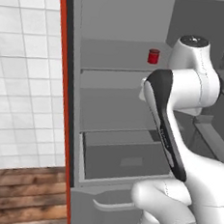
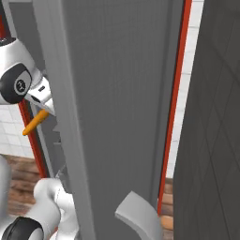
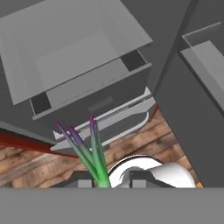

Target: Pick carrot from the fridge and place it on the plate on the counter.

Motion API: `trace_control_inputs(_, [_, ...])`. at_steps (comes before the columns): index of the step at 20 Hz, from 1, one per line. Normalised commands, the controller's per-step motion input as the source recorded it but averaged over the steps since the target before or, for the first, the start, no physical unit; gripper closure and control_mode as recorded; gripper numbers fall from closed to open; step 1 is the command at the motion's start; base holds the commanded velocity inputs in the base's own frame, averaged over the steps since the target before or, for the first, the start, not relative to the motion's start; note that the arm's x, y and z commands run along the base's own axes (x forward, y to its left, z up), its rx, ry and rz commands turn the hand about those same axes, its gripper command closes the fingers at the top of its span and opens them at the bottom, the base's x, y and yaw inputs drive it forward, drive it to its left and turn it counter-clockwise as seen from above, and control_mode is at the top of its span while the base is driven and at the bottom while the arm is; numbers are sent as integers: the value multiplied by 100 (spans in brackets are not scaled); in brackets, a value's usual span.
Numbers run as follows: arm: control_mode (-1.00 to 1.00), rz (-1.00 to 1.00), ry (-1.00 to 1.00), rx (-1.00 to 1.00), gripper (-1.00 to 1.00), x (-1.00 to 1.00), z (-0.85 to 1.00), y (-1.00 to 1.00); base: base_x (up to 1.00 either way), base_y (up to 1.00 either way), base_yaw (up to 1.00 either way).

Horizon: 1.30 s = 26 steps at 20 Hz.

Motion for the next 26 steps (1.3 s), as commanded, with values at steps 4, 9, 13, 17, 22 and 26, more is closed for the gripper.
trace_control_inputs(4, [100, 0, 0, 0, 100, 0, 0, 0, -75, 6, -3])
trace_control_inputs(9, [100, 0, 0, 0, 100, 0, 0, 0, -93, 20, 0])
trace_control_inputs(13, [100, 0, 0, 0, 100, 0, 0, 0, -100, 26, 1])
trace_control_inputs(17, [100, 0, 0, 0, 100, 0, 0, 0, -96, 32, 19])
trace_control_inputs(22, [100, 0, 0, 0, 100, 0, 0, 0, -77, 48, 38])
trace_control_inputs(26, [100, 0, 0, 0, 100, 0, 0, 0, -32, 59, 49])
